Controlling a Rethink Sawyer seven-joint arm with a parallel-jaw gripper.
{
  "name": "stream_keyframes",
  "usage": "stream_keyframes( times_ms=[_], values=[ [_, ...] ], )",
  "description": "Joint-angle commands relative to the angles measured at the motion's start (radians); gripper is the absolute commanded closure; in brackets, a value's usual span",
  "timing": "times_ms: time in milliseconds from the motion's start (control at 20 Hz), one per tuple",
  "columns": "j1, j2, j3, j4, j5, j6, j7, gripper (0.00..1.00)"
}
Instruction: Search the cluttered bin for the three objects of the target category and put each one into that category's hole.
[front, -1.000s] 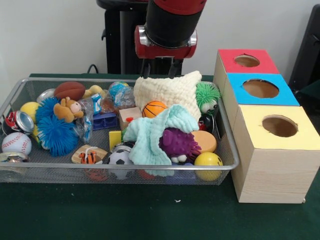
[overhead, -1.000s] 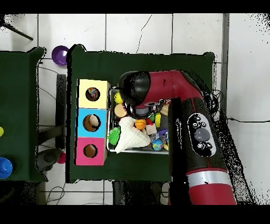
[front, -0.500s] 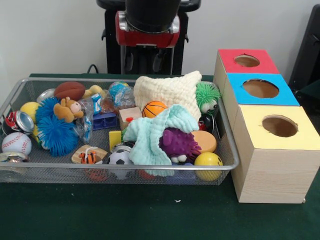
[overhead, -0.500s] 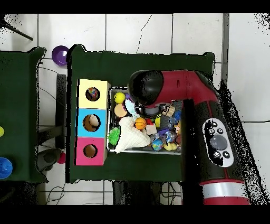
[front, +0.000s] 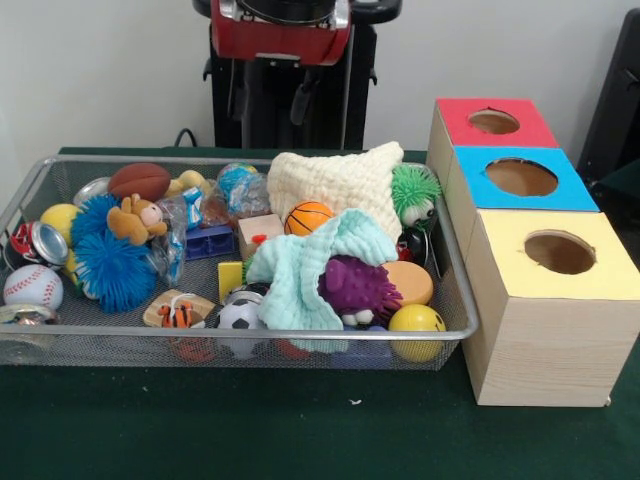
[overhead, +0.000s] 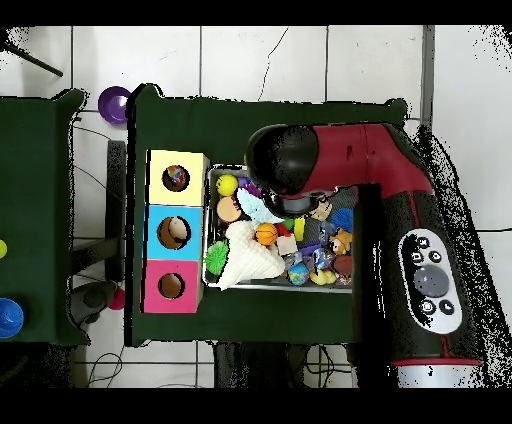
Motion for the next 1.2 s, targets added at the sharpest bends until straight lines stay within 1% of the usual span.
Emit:
stream_keyframes(
  times_ms=[50,150,200,350,550,650,750,850,1200],
  values=[
    [-0.012,0.037,0.067,-0.001,-0.214,-0.117,-0.408,0.0],
    [-0.012,0.051,0.054,0.01,-0.244,-0.184,-0.342,0.0],
    [-0.011,0.058,0.051,0.012,-0.262,-0.204,-0.33,0.0],
    [-0.012,0.068,0.048,0.024,-0.307,-0.245,-0.32,0.0],
    [-0.005,0.068,0.023,0.048,-0.363,-0.299,-0.283,0.0],
    [0.0,0.084,0.018,0.038,-0.383,-0.314,-0.274,0.0],
    [-0.001,0.095,0.016,0.034,-0.396,-0.323,-0.281,0.0],
    [0.0,0.113,0.021,0.018,-0.412,-0.309,-0.317,0.0],
    [-0.001,0.123,0.029,-0.013,-0.459,-0.284,-0.378,0.0]
  ],
)
